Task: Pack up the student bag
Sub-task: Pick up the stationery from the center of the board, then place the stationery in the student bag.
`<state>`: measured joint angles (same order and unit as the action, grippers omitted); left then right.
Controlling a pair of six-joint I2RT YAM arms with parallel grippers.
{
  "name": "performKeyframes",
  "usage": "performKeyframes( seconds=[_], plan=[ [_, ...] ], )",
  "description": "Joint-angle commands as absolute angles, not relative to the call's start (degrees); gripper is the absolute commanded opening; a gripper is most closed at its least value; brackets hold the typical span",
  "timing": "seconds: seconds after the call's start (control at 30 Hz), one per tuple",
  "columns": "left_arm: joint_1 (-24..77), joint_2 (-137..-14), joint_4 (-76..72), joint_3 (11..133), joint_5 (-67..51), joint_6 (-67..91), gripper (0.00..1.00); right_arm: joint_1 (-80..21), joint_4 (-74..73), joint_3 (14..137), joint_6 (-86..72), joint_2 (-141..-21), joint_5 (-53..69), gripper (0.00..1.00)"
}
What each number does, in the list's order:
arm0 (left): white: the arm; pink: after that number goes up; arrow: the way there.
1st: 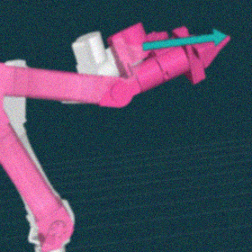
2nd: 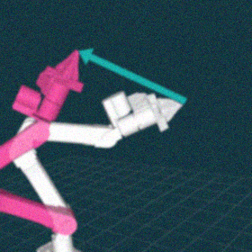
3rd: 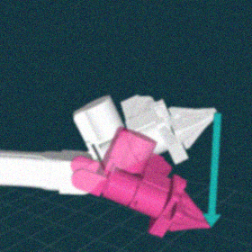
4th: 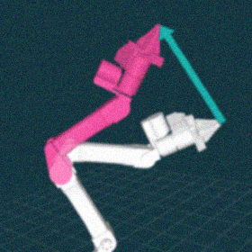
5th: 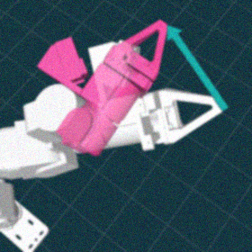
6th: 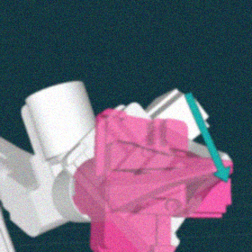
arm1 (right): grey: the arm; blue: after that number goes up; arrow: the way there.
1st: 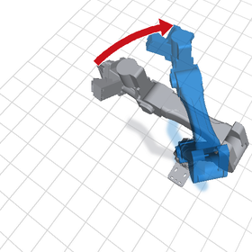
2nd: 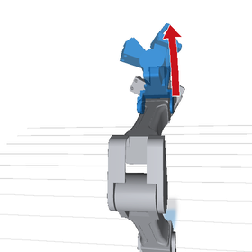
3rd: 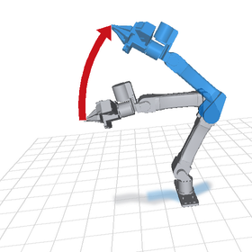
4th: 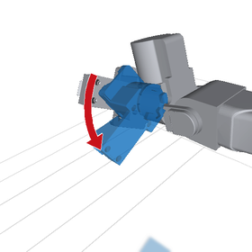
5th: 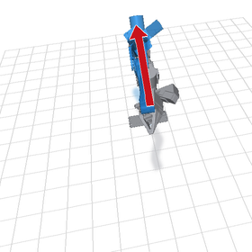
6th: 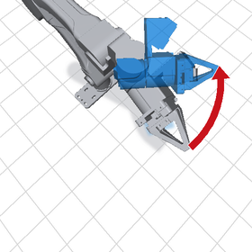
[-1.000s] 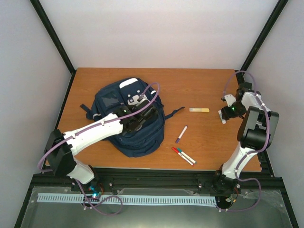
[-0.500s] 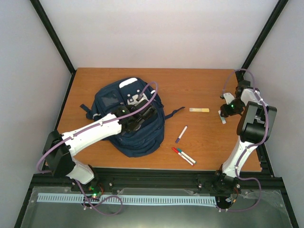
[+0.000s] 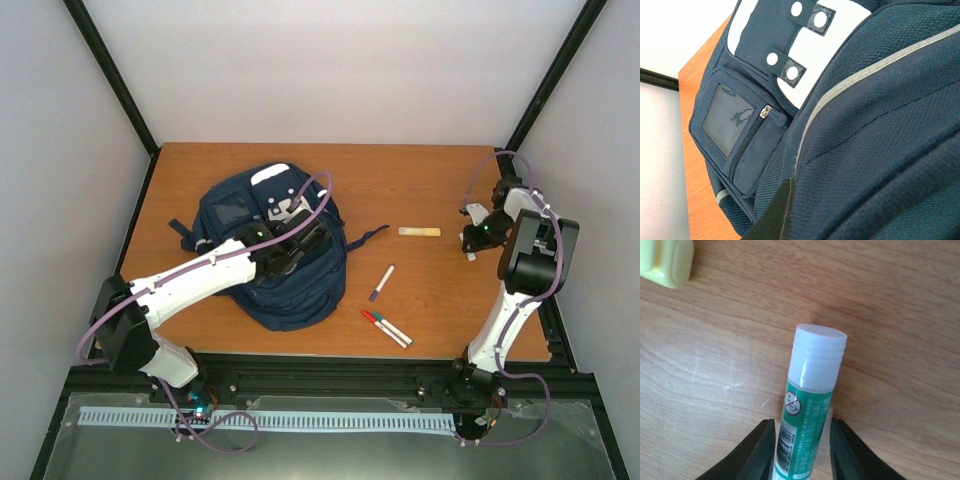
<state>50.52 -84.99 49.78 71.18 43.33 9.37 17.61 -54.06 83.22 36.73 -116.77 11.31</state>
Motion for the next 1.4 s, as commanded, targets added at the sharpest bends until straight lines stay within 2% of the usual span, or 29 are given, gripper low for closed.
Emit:
performKeyframes(
  seconds=[0.0,0.13,0.2,0.43,0.57,0.67,1.03,1.2,1.37],
  plan=[
    [50.27,-81.96,47.55,72.33,46.41,11.6,0.01,17.49,-56.03,84.66,36.47,-117.76,11.41,0.26],
    [50.27,-81.87,47.59,72.25,46.79,11.83,0.01,17.36,-56.97,83.81,36.56,-116.49,12.71,0.1],
    [50.12,-81.75,47.64,72.25,47.39,11.99,0.01,16.85,-57.17,82.63,36.69,-114.21,13.85,0.07],
    [48.6,-80.63,46.68,72.06,44.15,11.39,0.01,7.44,-58.43,75.62,39.45,-100.58,18.01,0.05],
    [48.47,-80.24,46.34,71.73,44.79,11.03,0.01,-1.09,-61.02,74.6,43.43,-90.43,25.04,0.03],
    [48.3,-80.07,46.32,71.72,44.79,11.06,0.01,-9.89,-61.64,75.73,45.25,-84.82,25.02,0.03],
    [45.3,-77.18,44.26,71.25,38.78,10.66,0.01,-42.56,-51.1,72.37,55.33,-73.15,3.14,0.03],
    [42.95,-76.38,43.71,71.18,35.22,10.91,0.01,-53.79,-46.75,73.31,59.82,-77.69,-8.37,0.03],
    [40.24,-75.89,43.62,71.52,31.97,11.79,0.01,-60.63,-38.7,73.34,65.08,-81.97,-16.11,0.03]
  ],
)
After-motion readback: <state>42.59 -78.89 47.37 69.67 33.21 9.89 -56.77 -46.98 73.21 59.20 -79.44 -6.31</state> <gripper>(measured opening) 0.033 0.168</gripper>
